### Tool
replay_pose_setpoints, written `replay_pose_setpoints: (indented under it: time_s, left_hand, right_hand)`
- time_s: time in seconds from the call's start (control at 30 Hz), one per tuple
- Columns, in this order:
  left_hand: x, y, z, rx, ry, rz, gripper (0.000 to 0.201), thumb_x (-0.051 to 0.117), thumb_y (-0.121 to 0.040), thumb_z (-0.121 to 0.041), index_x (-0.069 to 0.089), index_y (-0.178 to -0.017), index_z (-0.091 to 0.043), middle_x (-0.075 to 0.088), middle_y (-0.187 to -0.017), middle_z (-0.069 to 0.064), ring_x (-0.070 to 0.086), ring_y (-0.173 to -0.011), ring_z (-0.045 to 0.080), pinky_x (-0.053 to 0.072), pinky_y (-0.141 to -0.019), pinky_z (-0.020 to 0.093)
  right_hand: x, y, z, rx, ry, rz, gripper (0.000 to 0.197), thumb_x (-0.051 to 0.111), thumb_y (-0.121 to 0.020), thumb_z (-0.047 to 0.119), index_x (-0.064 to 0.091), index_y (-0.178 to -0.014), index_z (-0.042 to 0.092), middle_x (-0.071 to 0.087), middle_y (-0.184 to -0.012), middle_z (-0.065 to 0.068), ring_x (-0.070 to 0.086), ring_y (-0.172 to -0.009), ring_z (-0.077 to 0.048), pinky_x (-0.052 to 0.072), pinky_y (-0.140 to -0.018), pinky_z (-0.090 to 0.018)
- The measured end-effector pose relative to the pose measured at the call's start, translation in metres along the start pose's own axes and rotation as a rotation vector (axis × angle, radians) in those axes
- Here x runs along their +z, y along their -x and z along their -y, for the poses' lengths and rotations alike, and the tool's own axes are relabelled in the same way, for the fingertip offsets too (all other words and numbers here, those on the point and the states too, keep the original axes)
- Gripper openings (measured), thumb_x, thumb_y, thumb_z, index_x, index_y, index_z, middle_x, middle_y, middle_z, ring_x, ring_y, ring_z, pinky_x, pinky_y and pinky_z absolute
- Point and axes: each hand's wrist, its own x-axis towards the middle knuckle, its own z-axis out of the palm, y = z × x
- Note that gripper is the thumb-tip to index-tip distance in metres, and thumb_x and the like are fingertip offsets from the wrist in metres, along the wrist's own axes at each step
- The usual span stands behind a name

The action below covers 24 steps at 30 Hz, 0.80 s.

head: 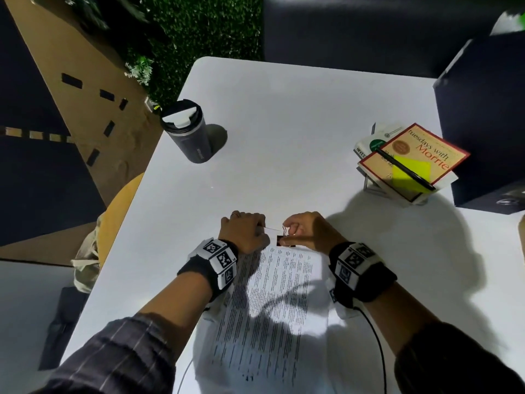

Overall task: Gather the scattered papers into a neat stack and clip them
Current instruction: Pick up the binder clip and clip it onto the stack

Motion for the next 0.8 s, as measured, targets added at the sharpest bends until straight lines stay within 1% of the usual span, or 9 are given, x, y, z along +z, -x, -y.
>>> replay_pose_setpoints:
  time_s: [0.07, 0.17, 0.27, 0.37, 0.47, 0.53, 0.6, 0.7, 0.8]
  left_hand:
    - [0.0, 0.0, -0.001, -0.008, -0.009, 0.004, 0.052, 0.035, -0.066, -0.046, 0.055, -0.107, -0.022, 0.058, -0.106, 0.001, 0.043, -0.112, 0.028, 0.027, -0.087, 0.039]
    - [-0.001, -0.001, 0.0, -0.01, -0.029, 0.028, 0.055, 0.036, -0.072, -0.054, 0.056, -0.117, -0.028, 0.058, -0.122, 0.0, 0.041, -0.12, 0.028, 0.026, -0.098, 0.043]
    - [-0.001, 0.0, 0.002, 0.01, -0.042, 0.01, 0.038, 0.046, -0.088, -0.049, 0.056, -0.122, -0.036, 0.059, -0.123, -0.002, 0.039, -0.125, 0.029, 0.024, -0.103, 0.044]
    - [-0.001, 0.0, 0.005, 0.014, 0.03, -0.004, 0.03, 0.051, -0.089, -0.044, 0.061, -0.116, -0.036, 0.061, -0.117, -0.002, 0.04, -0.125, 0.031, 0.025, -0.104, 0.045]
    - [0.001, -0.002, 0.008, 0.004, 0.123, -0.032, 0.025, 0.054, -0.089, -0.045, 0.063, -0.112, -0.039, 0.062, -0.109, -0.007, 0.039, -0.126, 0.029, 0.023, -0.102, 0.045]
    - [0.003, -0.003, 0.011, -0.009, 0.224, -0.042, 0.021, 0.058, -0.087, -0.044, 0.063, -0.108, -0.041, 0.063, -0.083, -0.013, 0.045, -0.123, 0.024, 0.023, -0.101, 0.044]
    - [0.004, -0.003, 0.014, -0.011, 0.306, -0.046, 0.02, 0.061, -0.086, -0.043, 0.065, -0.106, -0.041, 0.06, -0.06, -0.015, 0.053, -0.115, 0.019, 0.023, -0.098, 0.042]
    - [0.004, -0.002, 0.015, -0.008, 0.357, -0.06, 0.023, 0.063, -0.085, -0.042, 0.068, -0.108, -0.039, 0.063, -0.058, -0.009, 0.059, -0.105, 0.012, 0.023, -0.094, 0.039]
    - [0.009, -0.005, 0.02, 0.031, 0.473, -0.034, 0.02, 0.067, -0.078, -0.047, 0.069, -0.098, -0.045, 0.072, -0.067, -0.003, 0.064, -0.086, 0.01, 0.028, -0.103, 0.041]
  right_hand:
    - [-0.001, 0.0, 0.001, -0.022, -0.001, -0.02, 0.043, 0.082, -0.068, 0.031, 0.069, -0.1, 0.006, 0.066, -0.078, -0.003, 0.065, -0.076, -0.027, 0.055, -0.08, -0.044]
    - [-0.002, 0.0, 0.002, -0.061, 0.01, -0.053, 0.036, 0.083, -0.065, 0.033, 0.064, -0.087, 0.011, 0.061, -0.066, 0.004, 0.06, -0.064, -0.021, 0.055, -0.075, -0.042]
    - [-0.006, 0.0, 0.006, -0.087, 0.045, -0.104, 0.036, 0.084, -0.065, 0.025, 0.064, -0.086, 0.004, 0.061, -0.067, -0.001, 0.059, -0.063, -0.021, 0.055, -0.073, -0.042]
    - [-0.011, 0.002, 0.014, -0.104, 0.088, -0.133, 0.038, 0.085, -0.064, 0.022, 0.065, -0.086, -0.003, 0.066, -0.074, -0.012, 0.062, -0.068, -0.025, 0.055, -0.073, -0.041]
    - [-0.014, 0.001, 0.014, -0.069, 0.096, -0.13, 0.037, 0.084, -0.065, 0.027, 0.066, -0.084, 0.001, 0.061, -0.069, 0.0, 0.06, -0.066, -0.02, 0.053, -0.073, -0.036]
    - [-0.015, -0.002, 0.011, -0.062, 0.106, -0.125, 0.033, 0.082, -0.067, 0.032, 0.066, -0.082, 0.007, 0.06, -0.065, 0.005, 0.058, -0.061, -0.016, 0.054, -0.073, -0.036]
    - [-0.016, -0.002, 0.013, -0.084, 0.141, -0.108, 0.031, 0.079, -0.071, 0.031, 0.066, -0.085, 0.006, 0.062, -0.068, 0.001, 0.059, -0.062, -0.018, 0.054, -0.072, -0.034]
    - [-0.021, -0.003, 0.022, -0.118, 0.188, -0.075, 0.028, 0.077, -0.074, 0.03, 0.066, -0.086, 0.007, 0.061, -0.073, -0.003, 0.057, -0.069, -0.024, 0.049, -0.069, -0.031]
    - [-0.03, -0.005, 0.034, -0.089, 0.221, 0.014, 0.023, 0.073, -0.078, 0.031, 0.065, -0.084, 0.01, 0.056, -0.071, 0.003, 0.051, -0.07, -0.017, 0.04, -0.061, -0.026]
